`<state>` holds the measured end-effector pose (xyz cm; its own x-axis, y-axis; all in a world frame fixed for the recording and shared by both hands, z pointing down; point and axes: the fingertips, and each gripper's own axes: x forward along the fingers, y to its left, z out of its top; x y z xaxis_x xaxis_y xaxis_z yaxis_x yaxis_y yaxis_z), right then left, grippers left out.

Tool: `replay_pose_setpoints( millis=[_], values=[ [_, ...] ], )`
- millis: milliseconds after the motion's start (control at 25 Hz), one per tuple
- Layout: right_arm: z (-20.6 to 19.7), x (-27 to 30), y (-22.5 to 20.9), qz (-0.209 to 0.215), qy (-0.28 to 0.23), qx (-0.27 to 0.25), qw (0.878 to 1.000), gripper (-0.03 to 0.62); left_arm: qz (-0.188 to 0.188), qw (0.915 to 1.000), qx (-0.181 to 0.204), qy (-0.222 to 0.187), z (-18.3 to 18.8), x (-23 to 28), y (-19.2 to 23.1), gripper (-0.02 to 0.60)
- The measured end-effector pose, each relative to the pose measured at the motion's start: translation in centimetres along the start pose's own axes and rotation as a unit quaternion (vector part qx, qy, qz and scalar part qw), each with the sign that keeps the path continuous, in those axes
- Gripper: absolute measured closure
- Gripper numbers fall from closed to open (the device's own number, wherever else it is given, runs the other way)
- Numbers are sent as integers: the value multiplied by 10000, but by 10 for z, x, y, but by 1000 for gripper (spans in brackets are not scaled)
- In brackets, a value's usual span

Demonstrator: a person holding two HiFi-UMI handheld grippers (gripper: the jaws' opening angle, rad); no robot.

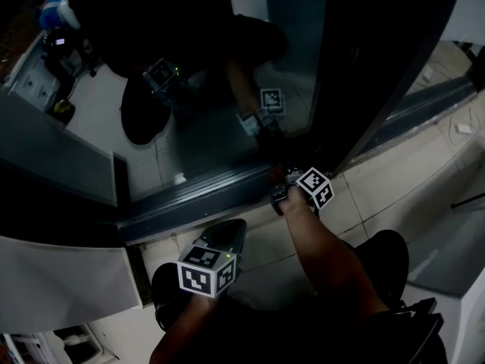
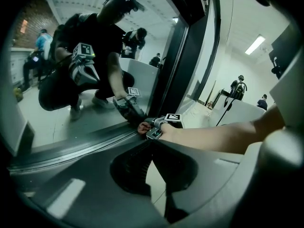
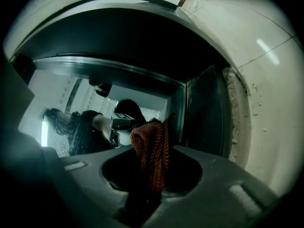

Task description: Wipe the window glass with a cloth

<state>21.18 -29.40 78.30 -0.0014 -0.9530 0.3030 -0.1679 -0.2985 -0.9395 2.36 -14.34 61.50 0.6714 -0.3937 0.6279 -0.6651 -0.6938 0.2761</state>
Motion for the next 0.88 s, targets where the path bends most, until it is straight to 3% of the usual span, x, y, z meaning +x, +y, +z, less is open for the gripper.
replay_pose_setpoints(
  millis=[880],
  values=[
    [-1, -32, 113, 879, 104, 385, 9953, 523, -292, 9995, -89, 4, 3, 16, -5, 565]
  ],
)
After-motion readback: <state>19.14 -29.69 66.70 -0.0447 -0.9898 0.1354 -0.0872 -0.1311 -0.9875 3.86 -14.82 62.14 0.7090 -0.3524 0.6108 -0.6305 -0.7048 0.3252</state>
